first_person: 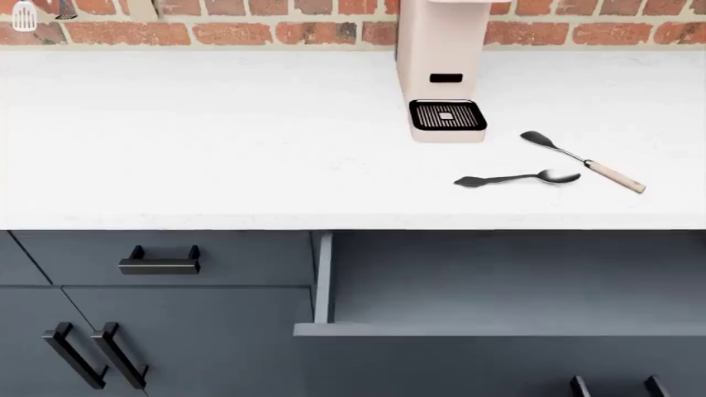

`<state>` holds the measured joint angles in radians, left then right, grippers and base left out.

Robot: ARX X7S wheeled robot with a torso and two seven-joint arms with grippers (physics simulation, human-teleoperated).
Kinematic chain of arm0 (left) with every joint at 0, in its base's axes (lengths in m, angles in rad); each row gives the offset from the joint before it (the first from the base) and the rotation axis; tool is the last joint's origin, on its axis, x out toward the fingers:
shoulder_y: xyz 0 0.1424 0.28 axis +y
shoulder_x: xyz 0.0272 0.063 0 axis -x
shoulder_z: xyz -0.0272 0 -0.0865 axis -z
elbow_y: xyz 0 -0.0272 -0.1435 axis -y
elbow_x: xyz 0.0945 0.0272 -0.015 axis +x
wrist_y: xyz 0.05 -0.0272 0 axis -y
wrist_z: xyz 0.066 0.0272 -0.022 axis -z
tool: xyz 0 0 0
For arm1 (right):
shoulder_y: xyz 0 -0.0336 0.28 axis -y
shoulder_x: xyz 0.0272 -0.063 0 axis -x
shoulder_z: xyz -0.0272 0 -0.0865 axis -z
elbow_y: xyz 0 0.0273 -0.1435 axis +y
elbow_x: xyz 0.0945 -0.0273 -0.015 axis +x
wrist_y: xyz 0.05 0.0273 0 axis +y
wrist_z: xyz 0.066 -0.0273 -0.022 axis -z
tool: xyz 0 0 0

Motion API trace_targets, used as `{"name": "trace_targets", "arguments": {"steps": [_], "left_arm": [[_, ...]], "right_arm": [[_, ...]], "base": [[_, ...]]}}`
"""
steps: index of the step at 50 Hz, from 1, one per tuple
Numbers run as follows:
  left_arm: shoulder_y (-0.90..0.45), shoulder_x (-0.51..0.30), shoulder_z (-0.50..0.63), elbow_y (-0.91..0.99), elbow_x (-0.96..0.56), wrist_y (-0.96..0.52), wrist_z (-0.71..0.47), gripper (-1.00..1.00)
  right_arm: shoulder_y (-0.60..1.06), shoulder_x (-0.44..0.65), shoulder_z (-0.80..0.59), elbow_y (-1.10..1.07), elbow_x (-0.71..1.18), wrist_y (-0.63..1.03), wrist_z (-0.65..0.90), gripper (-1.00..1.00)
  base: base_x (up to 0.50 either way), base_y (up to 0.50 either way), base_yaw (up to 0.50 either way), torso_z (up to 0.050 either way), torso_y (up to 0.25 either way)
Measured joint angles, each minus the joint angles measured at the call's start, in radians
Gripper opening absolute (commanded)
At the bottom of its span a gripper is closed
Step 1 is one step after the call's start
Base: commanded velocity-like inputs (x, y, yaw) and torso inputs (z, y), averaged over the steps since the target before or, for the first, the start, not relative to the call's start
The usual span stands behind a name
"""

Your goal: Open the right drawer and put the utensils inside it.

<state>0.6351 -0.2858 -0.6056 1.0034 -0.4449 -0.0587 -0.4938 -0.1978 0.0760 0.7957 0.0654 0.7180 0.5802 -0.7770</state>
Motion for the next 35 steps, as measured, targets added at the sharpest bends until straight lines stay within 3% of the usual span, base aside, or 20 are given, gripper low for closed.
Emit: {"name": "trace_targets", "arguments": {"steps": [4, 5, 20, 35], "left_arm": [[0.0, 0.0, 0.003, -0.003, 0.0, 0.002, -0.001, 1.0], [0.0, -0.001, 0.003, -0.004, 0.001, 0.002, -0.001, 1.0], [-0.001, -0.006, 0.014, -0.015, 0.003, 0.007, -0.007, 1.0], [0.003, -0.009, 0.018, -0.021, 0.004, 0.018, -0.011, 1.0]], "right_arm": [[-0.063, 0.023, -0.069, 0.048, -0.056, -0.011, -0.049, -1.0], [-0.075, 0.03, -0.086, 0.063, -0.072, -0.015, -0.059, 1.0], [-0.144, 0.135, -0.294, 0.243, -0.215, 0.026, -0.191, 1.0], [-0.229, 0.163, -0.285, -0.206, -0.075, 0.19, -0.191, 1.0]], "base": [[0.0, 0.0, 0.0, 0.0, 0.0], [0.0, 0.0, 0.0, 0.0, 0.0], [0.0, 0.0, 0.0, 0.0, 0.0], [0.0, 0.0, 0.0, 0.0, 0.0]]}}
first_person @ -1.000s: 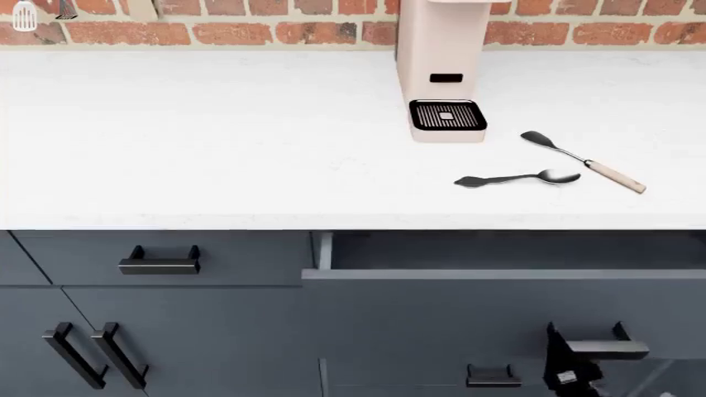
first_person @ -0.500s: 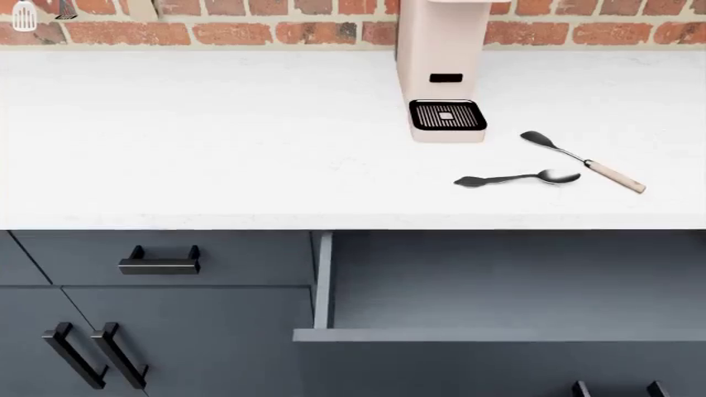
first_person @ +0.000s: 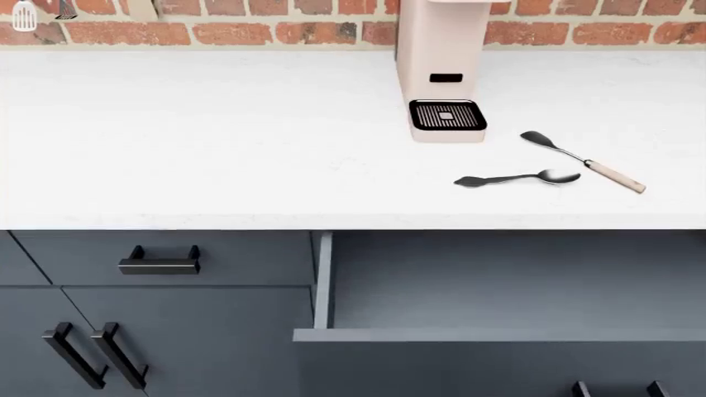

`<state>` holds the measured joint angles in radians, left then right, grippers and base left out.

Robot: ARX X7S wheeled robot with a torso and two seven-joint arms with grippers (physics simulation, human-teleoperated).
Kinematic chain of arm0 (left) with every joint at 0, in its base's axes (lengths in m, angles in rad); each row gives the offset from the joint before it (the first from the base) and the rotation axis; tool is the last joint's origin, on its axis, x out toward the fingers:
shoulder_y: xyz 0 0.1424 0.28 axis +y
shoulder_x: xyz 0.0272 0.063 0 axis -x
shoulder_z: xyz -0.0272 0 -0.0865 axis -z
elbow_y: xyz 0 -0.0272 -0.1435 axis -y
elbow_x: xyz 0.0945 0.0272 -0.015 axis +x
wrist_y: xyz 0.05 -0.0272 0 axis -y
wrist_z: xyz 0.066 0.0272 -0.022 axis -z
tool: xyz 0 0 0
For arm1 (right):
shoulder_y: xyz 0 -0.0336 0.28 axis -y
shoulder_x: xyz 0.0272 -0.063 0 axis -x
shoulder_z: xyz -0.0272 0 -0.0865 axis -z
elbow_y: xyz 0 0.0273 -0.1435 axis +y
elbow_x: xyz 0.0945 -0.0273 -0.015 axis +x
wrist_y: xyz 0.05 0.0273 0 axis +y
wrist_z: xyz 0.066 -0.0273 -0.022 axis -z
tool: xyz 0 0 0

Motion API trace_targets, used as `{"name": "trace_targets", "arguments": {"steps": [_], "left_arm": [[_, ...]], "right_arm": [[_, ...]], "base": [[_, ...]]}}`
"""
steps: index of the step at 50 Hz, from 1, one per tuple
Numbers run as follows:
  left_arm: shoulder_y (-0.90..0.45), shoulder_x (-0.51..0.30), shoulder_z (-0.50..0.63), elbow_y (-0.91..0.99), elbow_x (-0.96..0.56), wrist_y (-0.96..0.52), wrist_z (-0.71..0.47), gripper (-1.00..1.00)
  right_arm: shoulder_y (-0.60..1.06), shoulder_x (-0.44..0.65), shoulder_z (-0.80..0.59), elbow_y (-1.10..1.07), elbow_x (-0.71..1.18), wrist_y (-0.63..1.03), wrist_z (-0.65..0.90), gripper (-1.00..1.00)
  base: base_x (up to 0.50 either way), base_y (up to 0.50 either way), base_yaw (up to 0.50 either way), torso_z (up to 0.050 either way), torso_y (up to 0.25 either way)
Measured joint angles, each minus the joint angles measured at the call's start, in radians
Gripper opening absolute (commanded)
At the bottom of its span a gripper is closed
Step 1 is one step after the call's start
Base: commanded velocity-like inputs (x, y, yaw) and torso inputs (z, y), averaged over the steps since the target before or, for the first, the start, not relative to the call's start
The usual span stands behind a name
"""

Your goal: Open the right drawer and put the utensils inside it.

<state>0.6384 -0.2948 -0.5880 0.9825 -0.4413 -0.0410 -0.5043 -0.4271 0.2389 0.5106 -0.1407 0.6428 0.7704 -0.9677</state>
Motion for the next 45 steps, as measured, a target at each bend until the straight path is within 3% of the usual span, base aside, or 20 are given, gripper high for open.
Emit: {"name": "trace_targets", "arguments": {"steps": [15, 23, 35, 45], "left_arm": [[0.004, -0.004, 0.002, -0.005, -0.002, 0.008, -0.003, 1.0], [0.002, -0.008, 0.007, -0.006, -0.001, 0.006, -0.005, 1.0], [-0.001, -0.015, 0.017, -0.007, 0.003, 0.005, -0.009, 1.0], [0.003, -0.016, 0.018, -0.007, 0.001, 0.011, -0.01, 1.0]], "right_arm": [[-0.043, 0.035, 0.062, -0.522, 0.215, 0.145, 0.096, 1.0], [0.033, 0.091, 0.123, -0.721, 0.441, 0.208, 0.276, 1.0], [0.372, 0.25, 0.078, -0.822, 0.828, 0.167, 0.803, 1.0], [0.762, 0.294, -0.094, -0.764, 0.788, 0.178, 1.153, 1.0]], "base": [[0.0, 0.0, 0.0, 0.0, 0.0], [0.0, 0.0, 0.0, 0.0, 0.0], [0.0, 0.0, 0.0, 0.0, 0.0], [0.0, 0.0, 0.0, 0.0, 0.0]]}}
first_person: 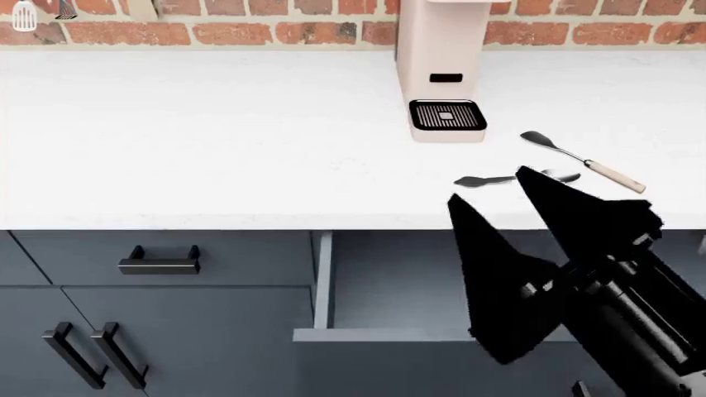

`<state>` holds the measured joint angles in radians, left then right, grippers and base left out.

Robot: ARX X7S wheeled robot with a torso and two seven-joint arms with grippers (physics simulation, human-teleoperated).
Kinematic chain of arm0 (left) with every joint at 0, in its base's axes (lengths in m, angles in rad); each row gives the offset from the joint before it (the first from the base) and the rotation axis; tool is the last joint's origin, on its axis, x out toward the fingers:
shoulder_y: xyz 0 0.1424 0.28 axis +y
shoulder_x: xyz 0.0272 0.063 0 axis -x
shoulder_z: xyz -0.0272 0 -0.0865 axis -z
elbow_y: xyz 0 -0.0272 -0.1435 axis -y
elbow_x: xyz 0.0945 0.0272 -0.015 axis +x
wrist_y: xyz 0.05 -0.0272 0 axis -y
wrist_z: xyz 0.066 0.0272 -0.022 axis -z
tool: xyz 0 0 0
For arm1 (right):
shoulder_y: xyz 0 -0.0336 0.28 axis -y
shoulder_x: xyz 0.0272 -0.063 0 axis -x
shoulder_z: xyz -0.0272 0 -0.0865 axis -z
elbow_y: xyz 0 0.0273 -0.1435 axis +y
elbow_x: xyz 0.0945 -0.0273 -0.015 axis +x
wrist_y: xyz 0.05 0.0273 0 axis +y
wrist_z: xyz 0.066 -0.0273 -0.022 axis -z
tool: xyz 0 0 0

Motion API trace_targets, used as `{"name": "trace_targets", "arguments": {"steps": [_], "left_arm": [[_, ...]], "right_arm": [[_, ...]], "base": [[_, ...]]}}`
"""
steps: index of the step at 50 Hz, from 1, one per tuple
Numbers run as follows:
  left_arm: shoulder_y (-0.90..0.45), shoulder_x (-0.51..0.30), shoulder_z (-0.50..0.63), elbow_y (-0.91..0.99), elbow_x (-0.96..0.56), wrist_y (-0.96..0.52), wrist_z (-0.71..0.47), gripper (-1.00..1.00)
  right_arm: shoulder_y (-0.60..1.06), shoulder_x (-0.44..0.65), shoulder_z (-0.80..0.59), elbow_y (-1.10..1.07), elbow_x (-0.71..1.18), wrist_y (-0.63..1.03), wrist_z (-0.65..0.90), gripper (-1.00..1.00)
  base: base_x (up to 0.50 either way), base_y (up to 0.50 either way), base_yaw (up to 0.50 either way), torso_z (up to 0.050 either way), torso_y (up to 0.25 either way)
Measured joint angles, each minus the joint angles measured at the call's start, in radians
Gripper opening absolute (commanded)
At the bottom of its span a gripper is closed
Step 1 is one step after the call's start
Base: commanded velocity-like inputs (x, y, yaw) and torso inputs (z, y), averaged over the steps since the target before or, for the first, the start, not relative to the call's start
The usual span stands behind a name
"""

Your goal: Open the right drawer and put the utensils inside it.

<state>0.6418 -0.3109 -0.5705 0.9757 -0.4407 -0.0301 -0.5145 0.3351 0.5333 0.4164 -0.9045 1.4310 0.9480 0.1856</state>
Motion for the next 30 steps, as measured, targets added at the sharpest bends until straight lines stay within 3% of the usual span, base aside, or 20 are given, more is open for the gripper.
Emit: {"name": "trace_targets", "arguments": {"steps": [18, 30], "left_arm": [[0.02, -0.007, -0.016, 0.021, -0.014, 0.011, -0.008, 1.0], [0.037, -0.009, -0.029, 0.035, -0.022, 0.022, -0.013, 1.0]], "right_arm": [[0.78, -0.002, -0.492, 0.297, -0.388, 0.329, 0.49, 1.0], [1.076, -0.004, -0.677, 0.542, -0.536, 0.371, 0.522, 1.0]], "base": [[0.0, 0.0, 0.0, 0.0, 0.0], [0.0, 0.0, 0.0, 0.0, 0.0]]}}
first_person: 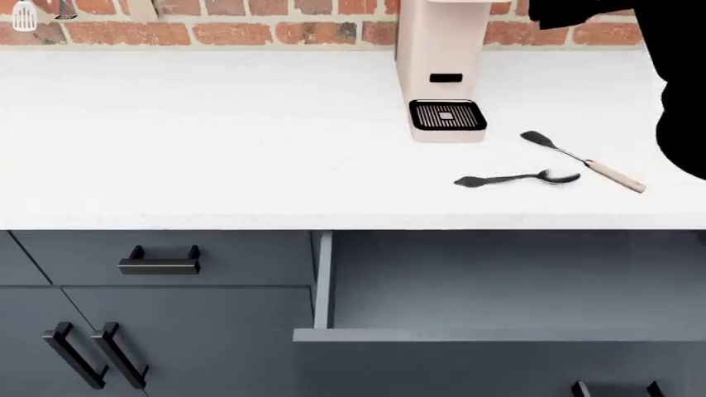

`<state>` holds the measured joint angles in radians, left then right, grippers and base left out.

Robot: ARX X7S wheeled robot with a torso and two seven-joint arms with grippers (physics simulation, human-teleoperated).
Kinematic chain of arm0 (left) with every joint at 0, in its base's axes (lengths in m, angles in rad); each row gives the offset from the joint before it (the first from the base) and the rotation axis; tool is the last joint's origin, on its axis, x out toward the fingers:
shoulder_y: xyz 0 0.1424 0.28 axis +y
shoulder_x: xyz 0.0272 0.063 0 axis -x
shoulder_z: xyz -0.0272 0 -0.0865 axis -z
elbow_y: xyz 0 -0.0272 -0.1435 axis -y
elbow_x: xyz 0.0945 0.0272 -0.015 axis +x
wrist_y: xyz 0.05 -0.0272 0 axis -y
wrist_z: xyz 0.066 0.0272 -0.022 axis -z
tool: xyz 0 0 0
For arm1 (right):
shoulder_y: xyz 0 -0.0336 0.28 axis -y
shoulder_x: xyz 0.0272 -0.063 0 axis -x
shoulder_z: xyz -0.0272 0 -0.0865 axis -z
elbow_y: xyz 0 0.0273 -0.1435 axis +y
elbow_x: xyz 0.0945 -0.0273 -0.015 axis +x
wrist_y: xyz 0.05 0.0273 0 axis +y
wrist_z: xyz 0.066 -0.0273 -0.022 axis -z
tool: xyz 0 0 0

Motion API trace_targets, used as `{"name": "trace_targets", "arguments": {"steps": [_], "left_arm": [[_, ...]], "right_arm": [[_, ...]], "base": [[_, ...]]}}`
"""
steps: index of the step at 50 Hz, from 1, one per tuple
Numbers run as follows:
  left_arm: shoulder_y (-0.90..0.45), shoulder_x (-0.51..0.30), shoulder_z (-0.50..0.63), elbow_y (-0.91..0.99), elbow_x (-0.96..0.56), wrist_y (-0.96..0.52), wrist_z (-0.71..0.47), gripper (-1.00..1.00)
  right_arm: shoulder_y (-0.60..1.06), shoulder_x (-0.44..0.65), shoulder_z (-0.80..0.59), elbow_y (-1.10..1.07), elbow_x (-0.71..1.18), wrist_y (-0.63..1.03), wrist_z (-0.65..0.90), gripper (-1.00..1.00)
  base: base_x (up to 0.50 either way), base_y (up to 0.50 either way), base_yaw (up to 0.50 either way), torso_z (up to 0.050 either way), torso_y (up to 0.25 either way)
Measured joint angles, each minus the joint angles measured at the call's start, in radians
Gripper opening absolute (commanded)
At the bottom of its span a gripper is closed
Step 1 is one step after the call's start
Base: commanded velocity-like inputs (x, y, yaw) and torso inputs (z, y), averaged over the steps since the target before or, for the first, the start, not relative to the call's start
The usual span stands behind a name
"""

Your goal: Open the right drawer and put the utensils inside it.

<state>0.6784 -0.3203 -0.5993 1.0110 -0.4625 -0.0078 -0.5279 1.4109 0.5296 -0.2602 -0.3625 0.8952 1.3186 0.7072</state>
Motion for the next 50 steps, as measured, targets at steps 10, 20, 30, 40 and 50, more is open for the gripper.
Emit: {"name": "trace_targets", "arguments": {"steps": [10, 20, 30, 40, 50], "left_arm": [[0.012, 0.0, -0.01, 0.006, -0.007, 0.01, -0.003, 1.0], [0.02, 0.001, -0.015, 0.008, -0.011, 0.019, -0.005, 1.0], [0.031, 0.004, -0.025, 0.01, -0.016, 0.031, -0.005, 1.0], [0.047, 0.011, -0.04, 0.012, -0.022, 0.046, -0.003, 1.0], [0.08, 0.078, -0.132, 0.025, -0.07, 0.084, 0.05, 1.0]], "right_arm": [[0.088, 0.03, -0.098, 0.059, -0.05, -0.027, -0.05, 1.0], [0.113, 0.05, -0.146, 0.066, -0.07, -0.049, -0.081, 1.0], [0.119, 0.063, -0.182, 0.055, -0.08, -0.062, -0.098, 1.0], [0.117, 0.07, -0.203, 0.045, -0.079, -0.067, -0.109, 1.0], [0.116, 0.07, -0.208, 0.046, -0.072, -0.065, -0.111, 1.0]], "base": [[0.0, -0.39, 0.0, 0.0, 0.0], [0.24, -0.44, 0.0, 0.0, 0.0], [0.34, -0.13, 0.0, 0.0, 0.0], [0.2, -0.1, 0.0, 0.0, 0.0], [0.0, -0.01, 0.0, 0.0, 0.0]]}}
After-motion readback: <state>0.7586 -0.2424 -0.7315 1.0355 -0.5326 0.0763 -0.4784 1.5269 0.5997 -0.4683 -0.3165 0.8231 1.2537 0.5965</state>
